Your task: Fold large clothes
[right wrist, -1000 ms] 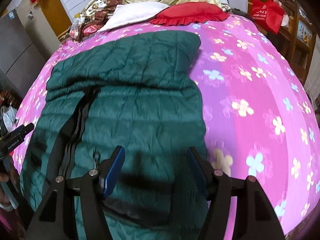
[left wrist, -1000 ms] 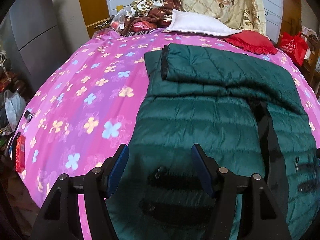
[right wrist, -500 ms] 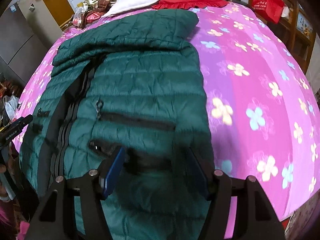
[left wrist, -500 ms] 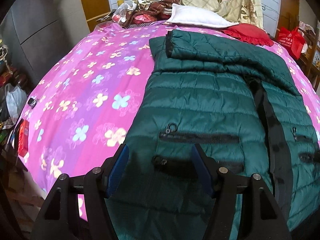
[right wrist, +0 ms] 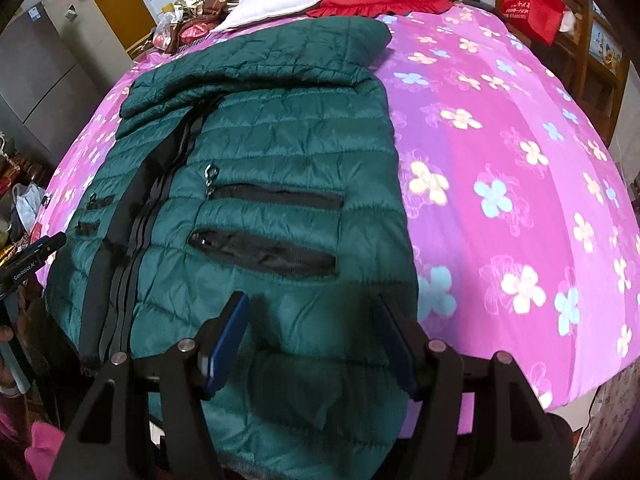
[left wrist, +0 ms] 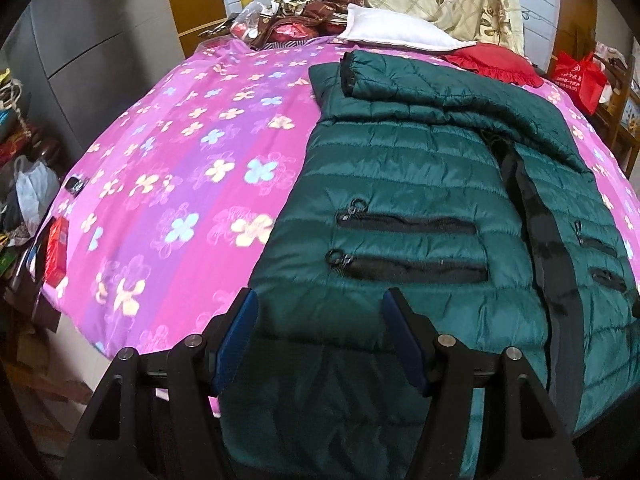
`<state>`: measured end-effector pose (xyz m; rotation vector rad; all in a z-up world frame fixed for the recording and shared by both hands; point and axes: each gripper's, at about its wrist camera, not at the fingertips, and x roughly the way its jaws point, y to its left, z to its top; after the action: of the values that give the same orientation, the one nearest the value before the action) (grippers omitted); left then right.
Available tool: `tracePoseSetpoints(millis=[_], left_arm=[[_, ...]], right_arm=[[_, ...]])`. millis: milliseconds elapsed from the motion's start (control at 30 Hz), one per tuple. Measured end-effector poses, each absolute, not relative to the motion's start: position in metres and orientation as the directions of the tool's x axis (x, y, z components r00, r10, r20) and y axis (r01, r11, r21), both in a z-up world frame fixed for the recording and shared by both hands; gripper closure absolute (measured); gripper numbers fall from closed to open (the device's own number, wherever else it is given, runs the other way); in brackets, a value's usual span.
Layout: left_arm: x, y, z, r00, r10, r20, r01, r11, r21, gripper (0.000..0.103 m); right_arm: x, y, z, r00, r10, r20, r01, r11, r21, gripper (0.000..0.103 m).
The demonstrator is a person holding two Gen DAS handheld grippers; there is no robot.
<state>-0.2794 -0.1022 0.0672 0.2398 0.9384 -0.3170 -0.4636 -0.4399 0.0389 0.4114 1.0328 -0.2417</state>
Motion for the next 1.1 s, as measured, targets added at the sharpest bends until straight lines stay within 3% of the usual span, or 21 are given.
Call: tracePoseSetpoints(millis=[533, 1100], left_arm=[[-0.293, -0.065, 0.053, 0.494, -0.155, -0.855, 0.342, 0.939, 0.027, 0.055], [-0.275, -0.017, 0.029, 0.354, -0.284, -0.891, 0.263, 0.944, -0.197, 0.055]], right_arm=[[-0.489, -0.429, 0.032, 0.468, 0.026, -0.883, 0.365, 0.905, 0.220, 0.029], [-0.512, -0.447, 0.010, 0.441, 0.130, -0.888, 0.398, 0.858, 0.323, 0.023]])
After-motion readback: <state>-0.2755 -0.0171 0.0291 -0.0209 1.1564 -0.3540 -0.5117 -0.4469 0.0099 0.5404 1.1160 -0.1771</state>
